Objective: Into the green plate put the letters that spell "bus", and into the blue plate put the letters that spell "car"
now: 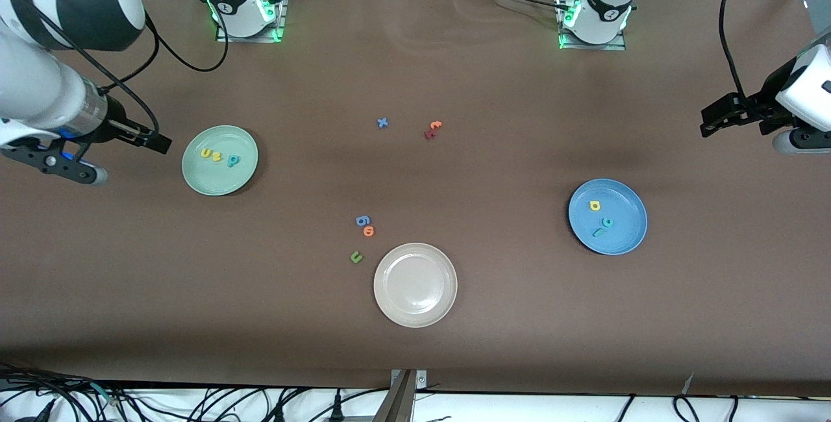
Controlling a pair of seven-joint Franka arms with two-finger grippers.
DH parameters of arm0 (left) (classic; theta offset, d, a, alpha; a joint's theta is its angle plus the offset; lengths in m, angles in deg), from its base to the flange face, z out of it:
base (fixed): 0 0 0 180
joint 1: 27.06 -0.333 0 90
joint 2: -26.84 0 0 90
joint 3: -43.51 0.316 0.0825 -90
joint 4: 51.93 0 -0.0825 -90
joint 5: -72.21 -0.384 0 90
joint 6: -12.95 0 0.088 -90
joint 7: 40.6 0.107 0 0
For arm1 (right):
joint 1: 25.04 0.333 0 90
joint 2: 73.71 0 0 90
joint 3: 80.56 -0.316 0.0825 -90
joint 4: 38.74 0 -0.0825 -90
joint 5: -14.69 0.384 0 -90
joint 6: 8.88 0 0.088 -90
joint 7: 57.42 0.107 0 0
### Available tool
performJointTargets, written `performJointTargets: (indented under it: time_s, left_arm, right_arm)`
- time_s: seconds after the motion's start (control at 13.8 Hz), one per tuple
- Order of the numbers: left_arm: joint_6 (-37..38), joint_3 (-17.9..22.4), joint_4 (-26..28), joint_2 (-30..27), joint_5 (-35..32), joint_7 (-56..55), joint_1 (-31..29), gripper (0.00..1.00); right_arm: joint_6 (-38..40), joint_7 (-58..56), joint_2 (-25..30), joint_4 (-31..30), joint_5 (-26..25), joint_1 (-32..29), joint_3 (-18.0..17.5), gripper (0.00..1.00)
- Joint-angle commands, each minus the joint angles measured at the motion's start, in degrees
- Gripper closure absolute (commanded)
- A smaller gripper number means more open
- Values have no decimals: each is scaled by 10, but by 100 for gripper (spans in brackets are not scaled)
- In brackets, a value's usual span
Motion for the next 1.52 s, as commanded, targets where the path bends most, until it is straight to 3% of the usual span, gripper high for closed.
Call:
performJointTargets:
  time_s: [0.0,0.15,0.22,0.94,1.09,1.23,1.31,1.45]
  left_arm:
    - [1,2,7,-7,-11,12,1,0]
    - [1,3,7,-7,-11,12,2,0]
    - [1,2,7,-7,-11,11,2,0]
    - [1,2,7,-6,-11,11,4,0]
    - [1,2,7,-6,-11,11,4,0]
    - [0,2,8,-6,-11,11,4,0]
    - [0,2,7,-6,-11,11,4,0]
    - [0,2,7,-6,-11,11,4,0]
  right_arm:
    - [-10,-20,21,-1,21,-6,8,1]
    - [-47,-42,20,-7,121,-13,42,1]
    - [-56,-63,20,-10,132,-13,52,1]
    - [-79,-89,30,-8,94,-15,45,0]
    - [-79,-89,31,-10,92,-49,14,1]
    - [-79,-87,33,-11,67,-128,-80,1]
    - [-82,-86,34,-14,58,-147,-106,1]
    - [-83,-84,36,-14,56,-151,-110,1]
